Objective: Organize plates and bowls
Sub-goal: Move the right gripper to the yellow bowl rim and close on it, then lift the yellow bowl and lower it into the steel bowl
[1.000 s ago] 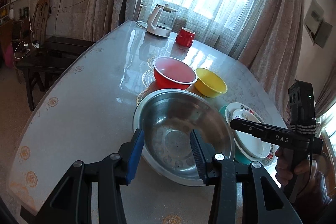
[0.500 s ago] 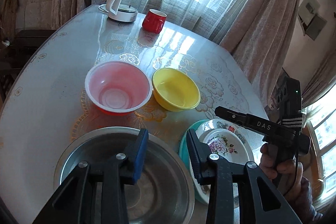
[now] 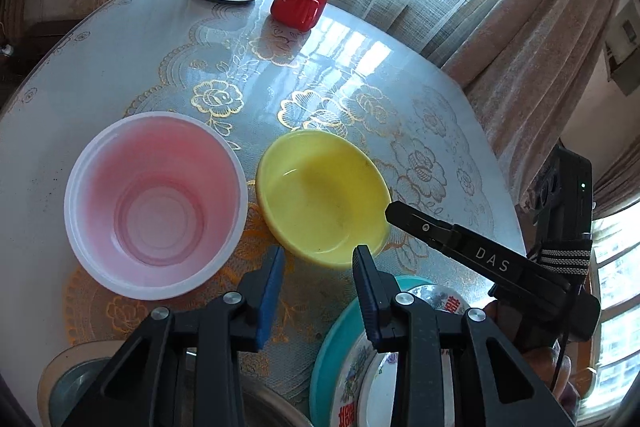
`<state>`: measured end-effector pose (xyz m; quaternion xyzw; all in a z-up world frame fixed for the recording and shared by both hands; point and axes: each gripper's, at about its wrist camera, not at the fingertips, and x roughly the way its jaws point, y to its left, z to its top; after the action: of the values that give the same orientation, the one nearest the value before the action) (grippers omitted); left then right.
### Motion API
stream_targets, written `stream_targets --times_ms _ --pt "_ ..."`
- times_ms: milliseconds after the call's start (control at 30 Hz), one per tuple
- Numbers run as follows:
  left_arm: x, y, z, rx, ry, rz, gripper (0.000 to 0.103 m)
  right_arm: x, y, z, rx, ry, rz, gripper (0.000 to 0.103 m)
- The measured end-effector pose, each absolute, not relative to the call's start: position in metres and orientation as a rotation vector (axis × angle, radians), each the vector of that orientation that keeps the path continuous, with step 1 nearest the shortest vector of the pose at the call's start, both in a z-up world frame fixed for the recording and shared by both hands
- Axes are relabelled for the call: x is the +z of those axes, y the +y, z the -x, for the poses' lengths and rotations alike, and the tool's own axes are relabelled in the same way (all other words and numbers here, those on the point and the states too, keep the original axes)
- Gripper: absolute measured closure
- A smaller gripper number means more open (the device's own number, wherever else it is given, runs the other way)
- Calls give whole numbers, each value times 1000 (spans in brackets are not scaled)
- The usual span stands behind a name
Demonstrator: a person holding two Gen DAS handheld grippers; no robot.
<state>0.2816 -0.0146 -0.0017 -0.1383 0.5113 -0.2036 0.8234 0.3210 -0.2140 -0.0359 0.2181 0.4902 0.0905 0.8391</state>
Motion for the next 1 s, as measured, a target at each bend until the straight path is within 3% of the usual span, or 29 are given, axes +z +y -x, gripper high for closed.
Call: stream_targets --times_ms 333,567,733,1000 --pt "-17 -21 -302 -390 1129 309 68 -43 -215 -331 181 1054 -426 91" --pt "-23 -30 -310 -373 1130 297 68 -39 -226 -325 174 1052 -425 90" --pt "-23 -40 -308 -377 1107 242 86 -40 -230 -322 170 1050 -412 87" --pt "-4 -37 -290 -394 1050 234 86 -25 -234 -304 194 1009 -431 88"
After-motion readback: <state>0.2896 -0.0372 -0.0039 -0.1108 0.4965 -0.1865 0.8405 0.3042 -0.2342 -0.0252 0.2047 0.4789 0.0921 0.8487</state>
